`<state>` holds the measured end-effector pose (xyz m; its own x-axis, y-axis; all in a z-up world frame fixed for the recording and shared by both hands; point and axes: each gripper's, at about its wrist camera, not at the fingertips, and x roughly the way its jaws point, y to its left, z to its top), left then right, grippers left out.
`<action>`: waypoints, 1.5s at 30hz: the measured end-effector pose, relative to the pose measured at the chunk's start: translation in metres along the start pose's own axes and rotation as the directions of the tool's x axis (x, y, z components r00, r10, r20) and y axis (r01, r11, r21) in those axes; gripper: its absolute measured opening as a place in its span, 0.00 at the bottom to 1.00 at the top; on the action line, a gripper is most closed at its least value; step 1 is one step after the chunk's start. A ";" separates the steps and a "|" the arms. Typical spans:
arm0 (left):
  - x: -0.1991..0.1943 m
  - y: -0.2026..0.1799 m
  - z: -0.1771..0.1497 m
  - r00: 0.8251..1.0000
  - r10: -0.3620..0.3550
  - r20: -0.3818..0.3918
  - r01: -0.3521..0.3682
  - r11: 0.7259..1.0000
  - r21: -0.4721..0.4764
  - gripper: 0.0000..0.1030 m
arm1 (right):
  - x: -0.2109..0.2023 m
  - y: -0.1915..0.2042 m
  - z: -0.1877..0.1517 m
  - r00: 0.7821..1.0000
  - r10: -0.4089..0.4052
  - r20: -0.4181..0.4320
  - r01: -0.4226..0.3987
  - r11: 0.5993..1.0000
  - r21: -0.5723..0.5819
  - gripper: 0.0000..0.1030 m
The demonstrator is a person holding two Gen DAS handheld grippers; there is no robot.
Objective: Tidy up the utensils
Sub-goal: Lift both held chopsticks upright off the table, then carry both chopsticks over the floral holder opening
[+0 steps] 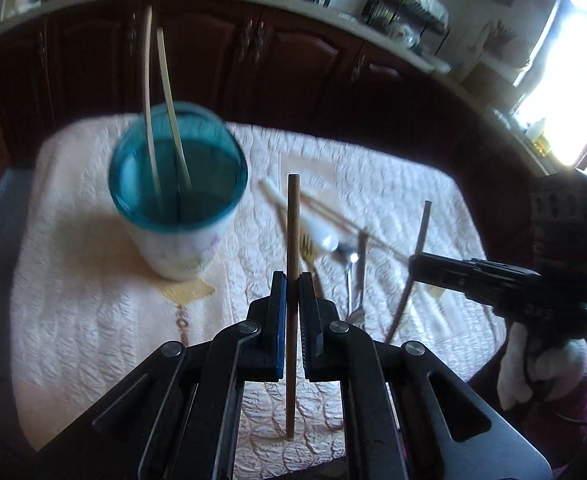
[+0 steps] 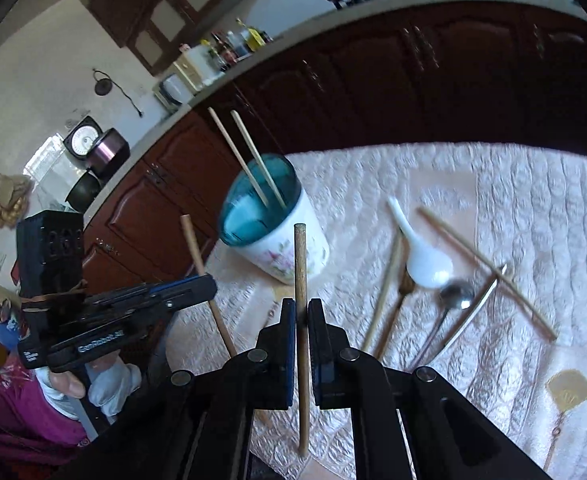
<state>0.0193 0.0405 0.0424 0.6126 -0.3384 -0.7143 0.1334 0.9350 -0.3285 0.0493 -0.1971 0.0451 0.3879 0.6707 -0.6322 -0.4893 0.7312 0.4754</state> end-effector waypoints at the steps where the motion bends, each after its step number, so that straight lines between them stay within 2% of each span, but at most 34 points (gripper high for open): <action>1: -0.005 -0.002 0.002 1.000 -0.001 0.012 0.001 1.000 0.003 0.04 | -0.002 0.004 0.003 1.000 -0.001 0.007 0.001 1.000 -0.010 0.05; 6: -0.036 -0.003 0.015 0.997 -0.002 0.074 0.000 1.000 0.027 0.04 | -0.014 0.022 0.026 0.999 -0.010 0.052 0.013 0.997 -0.070 0.05; 11: -0.070 0.005 0.043 0.987 0.024 0.159 -0.029 0.999 0.028 0.04 | -0.030 0.044 0.063 0.993 -0.016 0.119 0.033 0.989 -0.146 0.05; 15: -0.098 0.014 0.073 0.969 0.054 0.243 -0.060 0.998 0.016 0.04 | -0.037 0.060 0.092 0.988 -0.032 0.152 0.063 0.978 -0.201 0.05; 20: -0.115 0.031 0.103 0.946 0.095 0.309 -0.097 0.995 -0.011 0.04 | -0.040 0.074 0.120 0.983 -0.040 0.179 0.084 0.966 -0.245 0.05; 23: -0.114 0.044 0.117 0.935 0.131 0.330 -0.129 0.991 -0.030 0.04 | -0.037 0.084 0.131 0.982 -0.043 0.186 0.093 0.958 -0.270 0.05; 29: -0.102 0.064 0.137 0.924 0.185 0.335 -0.176 0.983 -0.057 0.04 | -0.023 0.099 0.149 0.979 -0.042 0.197 0.100 0.951 -0.293 0.05; 33: -0.083 0.075 0.140 0.907 0.254 0.337 -0.246 0.967 -0.067 0.04 | -0.005 0.103 0.158 0.977 -0.060 0.203 0.120 0.947 -0.297 0.05; 41: -0.045 0.093 0.135 0.922 0.270 0.278 -0.245 0.962 -0.121 0.04 | 0.037 0.093 0.166 0.987 -0.077 0.140 0.115 0.952 -0.285 0.05; 45: -0.030 0.092 0.133 0.918 0.295 0.265 -0.275 0.955 -0.109 0.04 | 0.056 0.083 0.165 0.991 -0.085 0.103 0.110 0.956 -0.272 0.05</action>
<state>0.1172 0.1504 0.1161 0.8079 -0.0073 -0.5892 -0.1262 0.9746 -0.1850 0.1596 -0.0787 0.1503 0.5063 0.6156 -0.6039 -0.6378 0.7386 0.2183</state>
